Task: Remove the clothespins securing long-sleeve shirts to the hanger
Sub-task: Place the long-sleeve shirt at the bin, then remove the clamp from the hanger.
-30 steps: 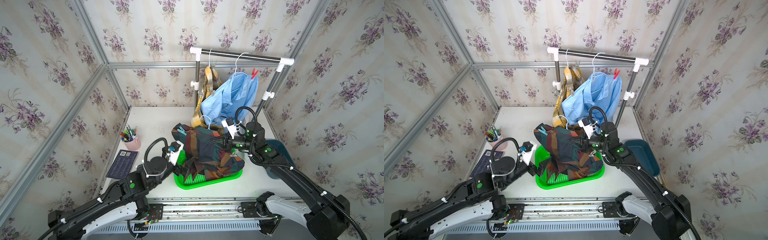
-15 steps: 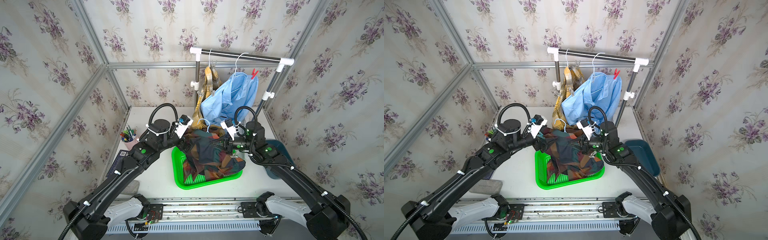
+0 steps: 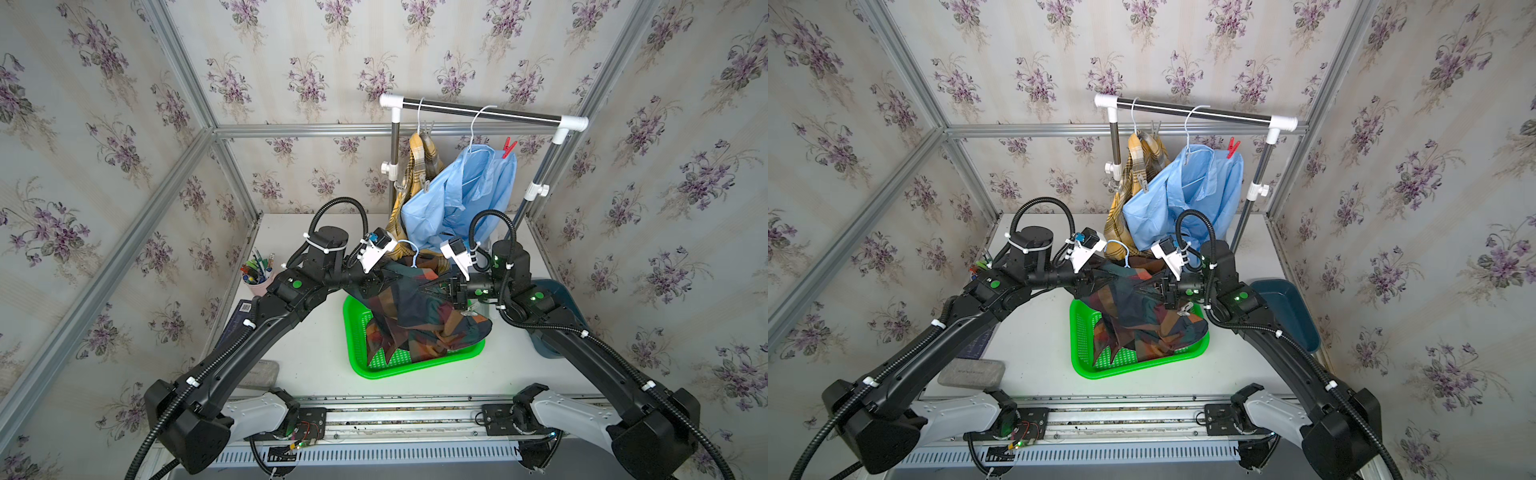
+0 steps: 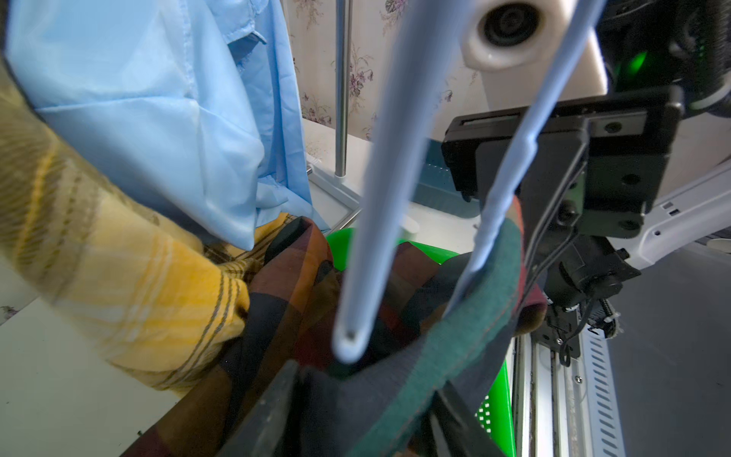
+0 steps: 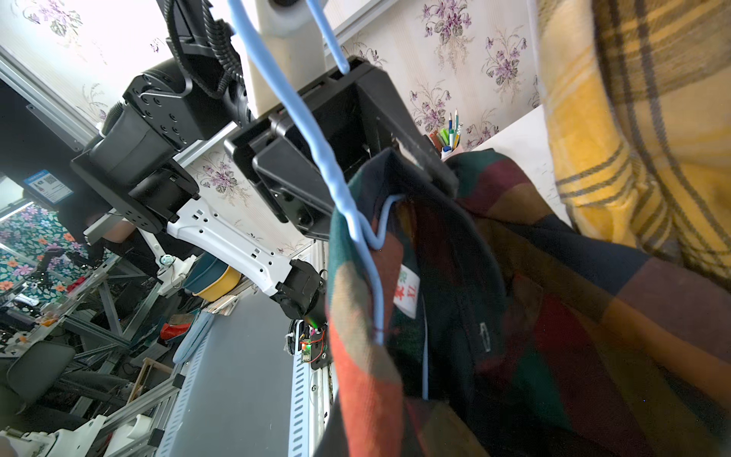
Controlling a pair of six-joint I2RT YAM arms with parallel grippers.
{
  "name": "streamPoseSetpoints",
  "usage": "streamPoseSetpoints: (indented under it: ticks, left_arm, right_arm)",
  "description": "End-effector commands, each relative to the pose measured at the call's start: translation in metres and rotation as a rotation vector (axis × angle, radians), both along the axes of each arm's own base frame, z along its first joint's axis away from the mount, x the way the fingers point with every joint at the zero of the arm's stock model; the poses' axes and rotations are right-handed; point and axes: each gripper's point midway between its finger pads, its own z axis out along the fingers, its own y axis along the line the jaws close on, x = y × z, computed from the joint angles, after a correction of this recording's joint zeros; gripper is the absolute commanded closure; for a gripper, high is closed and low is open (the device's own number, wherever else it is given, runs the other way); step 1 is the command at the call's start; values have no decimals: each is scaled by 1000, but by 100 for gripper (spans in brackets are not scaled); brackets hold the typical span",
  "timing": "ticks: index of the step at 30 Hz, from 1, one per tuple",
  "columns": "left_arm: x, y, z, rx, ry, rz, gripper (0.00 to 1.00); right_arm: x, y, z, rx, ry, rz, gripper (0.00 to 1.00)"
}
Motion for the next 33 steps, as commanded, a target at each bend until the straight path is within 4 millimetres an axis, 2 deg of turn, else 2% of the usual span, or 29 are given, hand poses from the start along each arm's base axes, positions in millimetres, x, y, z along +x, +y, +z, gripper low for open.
streamPoseSetpoints:
  ticks: [1,8,13,16,17,19,20,22,24,28,33]
  left_arm:
    - [-12,-6,0,-17,25,-75,55]
    - [-16,-4,2,-23,21,-78,75]
    - [-16,1,4,-11,-24,-54,99]
    - [-13,3,1,-2,-58,-26,100]
    - [-13,3,0,-3,-64,-26,100]
    - [-13,3,1,-5,-78,-19,100]
    - [-11,3,2,-4,-90,-13,100]
    - [-8,4,3,4,-111,4,100]
    - [-3,6,4,13,-131,27,100]
    - [3,10,7,27,-166,65,100]
    - [10,10,5,88,-240,113,100]
  right_arm:
    - [-6,4,15,42,-55,61,100]
    - [2,9,19,48,-63,71,100]
    - [8,10,19,39,-68,56,99]
    - [10,10,20,39,-76,45,86]
    - [12,11,21,39,-79,38,72]
    - [14,11,23,38,-85,27,58]
    - [16,10,25,37,-90,12,43]
    - [20,9,29,42,-104,-20,30]
    - [29,6,38,42,-129,-86,22]
    - [57,-10,61,38,-182,-308,13]
    - [80,-39,84,29,-169,-559,9]
